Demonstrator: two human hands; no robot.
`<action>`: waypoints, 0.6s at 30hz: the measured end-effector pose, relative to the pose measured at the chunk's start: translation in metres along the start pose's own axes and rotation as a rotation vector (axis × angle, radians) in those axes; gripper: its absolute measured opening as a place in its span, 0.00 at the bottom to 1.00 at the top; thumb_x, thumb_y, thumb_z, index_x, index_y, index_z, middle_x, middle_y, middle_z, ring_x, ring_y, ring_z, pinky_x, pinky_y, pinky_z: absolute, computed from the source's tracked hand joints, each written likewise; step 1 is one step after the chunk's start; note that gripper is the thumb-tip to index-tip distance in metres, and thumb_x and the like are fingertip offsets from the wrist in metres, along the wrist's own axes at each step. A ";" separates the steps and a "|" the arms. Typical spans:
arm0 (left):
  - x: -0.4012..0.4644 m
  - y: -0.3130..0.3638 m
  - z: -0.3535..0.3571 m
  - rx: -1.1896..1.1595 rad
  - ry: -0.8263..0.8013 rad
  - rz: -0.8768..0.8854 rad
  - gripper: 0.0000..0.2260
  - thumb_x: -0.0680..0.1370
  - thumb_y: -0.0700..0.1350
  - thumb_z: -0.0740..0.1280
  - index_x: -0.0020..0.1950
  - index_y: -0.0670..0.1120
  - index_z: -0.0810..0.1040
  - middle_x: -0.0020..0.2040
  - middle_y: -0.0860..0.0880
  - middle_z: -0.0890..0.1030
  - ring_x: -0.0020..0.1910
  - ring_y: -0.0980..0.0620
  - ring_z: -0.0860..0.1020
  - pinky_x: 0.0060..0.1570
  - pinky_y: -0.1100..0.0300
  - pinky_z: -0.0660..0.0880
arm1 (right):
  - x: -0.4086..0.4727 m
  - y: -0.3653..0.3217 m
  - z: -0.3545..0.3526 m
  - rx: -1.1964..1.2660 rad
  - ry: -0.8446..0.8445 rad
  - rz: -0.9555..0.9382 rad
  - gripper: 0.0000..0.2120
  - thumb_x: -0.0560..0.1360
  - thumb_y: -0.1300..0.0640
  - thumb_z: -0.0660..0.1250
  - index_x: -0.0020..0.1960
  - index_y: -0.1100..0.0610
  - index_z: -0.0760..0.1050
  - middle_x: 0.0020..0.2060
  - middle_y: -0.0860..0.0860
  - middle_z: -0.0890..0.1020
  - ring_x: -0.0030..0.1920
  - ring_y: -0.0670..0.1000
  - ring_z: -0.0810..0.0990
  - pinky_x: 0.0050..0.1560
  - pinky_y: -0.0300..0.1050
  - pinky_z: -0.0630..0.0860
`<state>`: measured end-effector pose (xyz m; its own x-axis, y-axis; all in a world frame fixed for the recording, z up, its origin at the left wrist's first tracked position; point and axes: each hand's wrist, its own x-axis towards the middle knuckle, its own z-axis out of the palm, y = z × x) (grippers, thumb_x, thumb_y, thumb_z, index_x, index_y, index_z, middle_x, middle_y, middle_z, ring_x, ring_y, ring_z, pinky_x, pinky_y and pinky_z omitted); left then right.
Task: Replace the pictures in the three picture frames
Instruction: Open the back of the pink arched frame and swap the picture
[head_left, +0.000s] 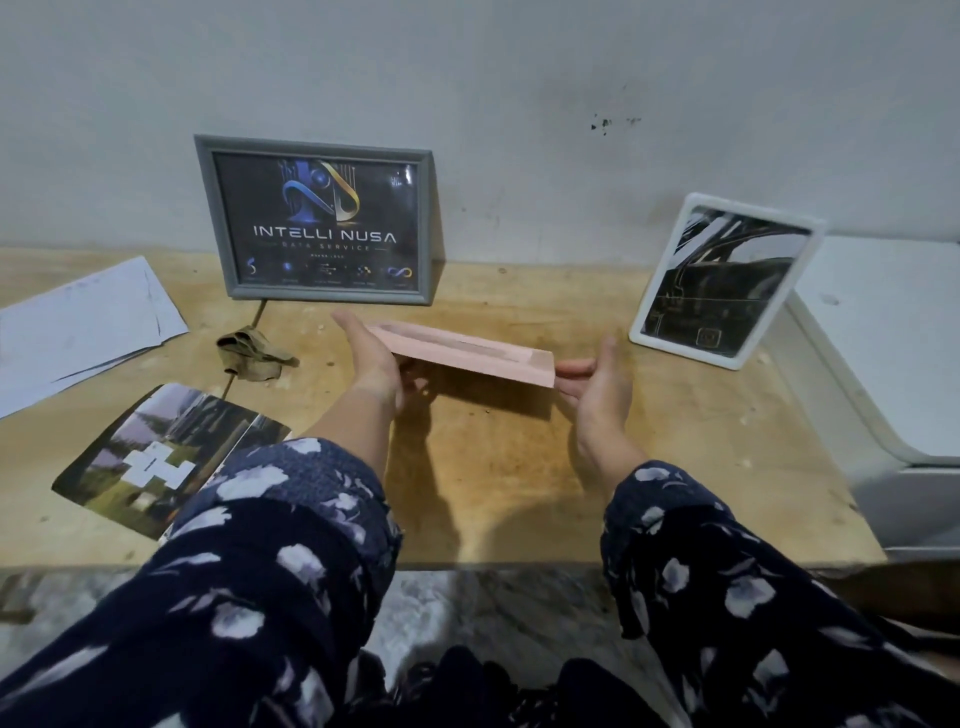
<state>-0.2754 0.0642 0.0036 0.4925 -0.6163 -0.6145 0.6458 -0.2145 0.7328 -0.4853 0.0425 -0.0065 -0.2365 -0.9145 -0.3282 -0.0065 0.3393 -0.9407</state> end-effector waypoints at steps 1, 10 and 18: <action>0.000 0.000 -0.001 -0.009 -0.009 -0.007 0.42 0.72 0.76 0.43 0.61 0.43 0.76 0.44 0.43 0.81 0.46 0.45 0.80 0.46 0.53 0.78 | 0.000 0.001 0.000 -0.009 -0.013 0.017 0.34 0.78 0.34 0.47 0.36 0.55 0.81 0.35 0.51 0.85 0.40 0.53 0.85 0.55 0.57 0.78; 0.005 -0.017 -0.022 0.012 0.204 0.062 0.24 0.75 0.54 0.51 0.66 0.46 0.70 0.52 0.39 0.81 0.45 0.42 0.81 0.37 0.52 0.79 | -0.019 0.010 0.025 -0.153 -0.183 0.105 0.32 0.80 0.38 0.44 0.42 0.61 0.74 0.28 0.58 0.83 0.31 0.58 0.84 0.45 0.60 0.81; 0.017 -0.029 -0.051 0.181 0.278 0.102 0.19 0.77 0.43 0.50 0.66 0.48 0.68 0.51 0.41 0.79 0.46 0.43 0.80 0.45 0.48 0.79 | -0.021 0.020 0.031 -0.668 -0.122 -0.095 0.19 0.81 0.46 0.49 0.45 0.54 0.75 0.38 0.53 0.82 0.33 0.52 0.81 0.35 0.48 0.78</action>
<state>-0.2561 0.0986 -0.0425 0.7056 -0.4170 -0.5729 0.4831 -0.3085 0.8194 -0.4504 0.0621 -0.0215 -0.0947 -0.9520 -0.2911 -0.6293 0.2838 -0.7235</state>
